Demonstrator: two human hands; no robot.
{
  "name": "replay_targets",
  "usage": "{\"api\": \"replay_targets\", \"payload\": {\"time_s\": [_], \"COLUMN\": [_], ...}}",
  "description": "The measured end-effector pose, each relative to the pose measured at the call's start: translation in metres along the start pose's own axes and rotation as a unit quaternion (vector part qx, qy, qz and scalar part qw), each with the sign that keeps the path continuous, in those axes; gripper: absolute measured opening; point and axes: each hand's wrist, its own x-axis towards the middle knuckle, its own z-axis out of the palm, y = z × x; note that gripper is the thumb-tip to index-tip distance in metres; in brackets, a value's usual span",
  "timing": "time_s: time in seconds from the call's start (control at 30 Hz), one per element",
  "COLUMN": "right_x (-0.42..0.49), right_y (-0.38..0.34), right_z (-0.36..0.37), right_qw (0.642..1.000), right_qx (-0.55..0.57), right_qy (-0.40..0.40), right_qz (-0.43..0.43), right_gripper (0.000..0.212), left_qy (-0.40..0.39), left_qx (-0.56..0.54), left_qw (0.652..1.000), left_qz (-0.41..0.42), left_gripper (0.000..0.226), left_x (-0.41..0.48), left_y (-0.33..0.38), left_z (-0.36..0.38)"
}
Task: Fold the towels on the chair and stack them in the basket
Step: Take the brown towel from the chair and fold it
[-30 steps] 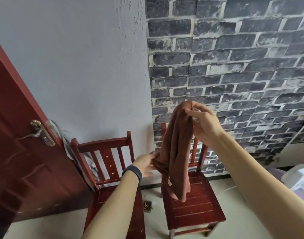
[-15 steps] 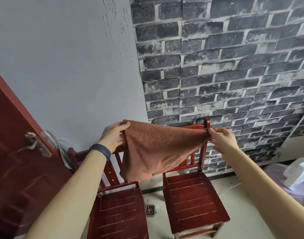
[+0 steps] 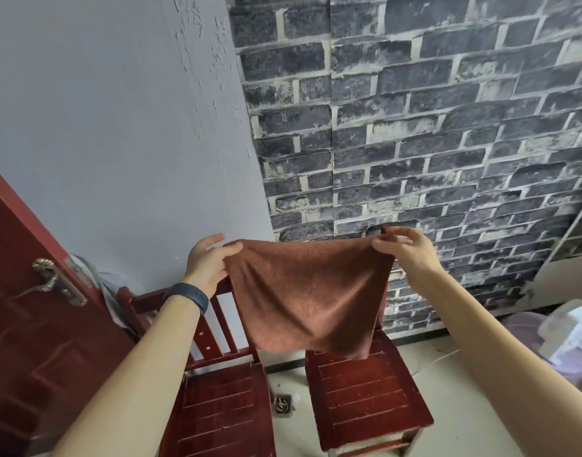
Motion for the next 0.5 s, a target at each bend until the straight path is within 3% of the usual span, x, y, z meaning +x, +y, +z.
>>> {"api": "replay_targets", "payload": {"time_s": [0.1,0.2,0.27,0.37,0.5], "right_x": [0.008,0.017,0.021,0.025,0.021], "right_y": [0.007,0.014,0.014,0.013,0.031], "right_z": [-0.014,-0.029,-0.039,-0.047,-0.067], "right_qw": [0.973,0.923,0.92,0.918,0.962], "right_qx": [-0.219,-0.362,-0.368,-0.359,-0.242], "right_qy": [-0.035,-0.022,0.004,0.009,-0.028], "right_qz": [-0.072,-0.125,-0.131,-0.167,-0.125], "right_gripper": [0.051,0.037,0.029,0.024,0.027], "left_qy": [-0.008,0.008,0.022,0.051,0.037], "left_qx": [0.048,0.159,0.262,0.332,0.383], "left_qw": [0.998,0.982,0.953,0.927,0.911], "left_qz": [0.041,0.106,0.148,0.166,0.148], "left_gripper": [0.037,0.032,0.03,0.031,0.026], "left_x": [0.0,0.001,-0.002,-0.009,-0.022], "left_y": [-0.002,-0.01,-0.015,-0.022,-0.038], "left_z": [0.003,0.004,0.011,0.022,0.036]}}
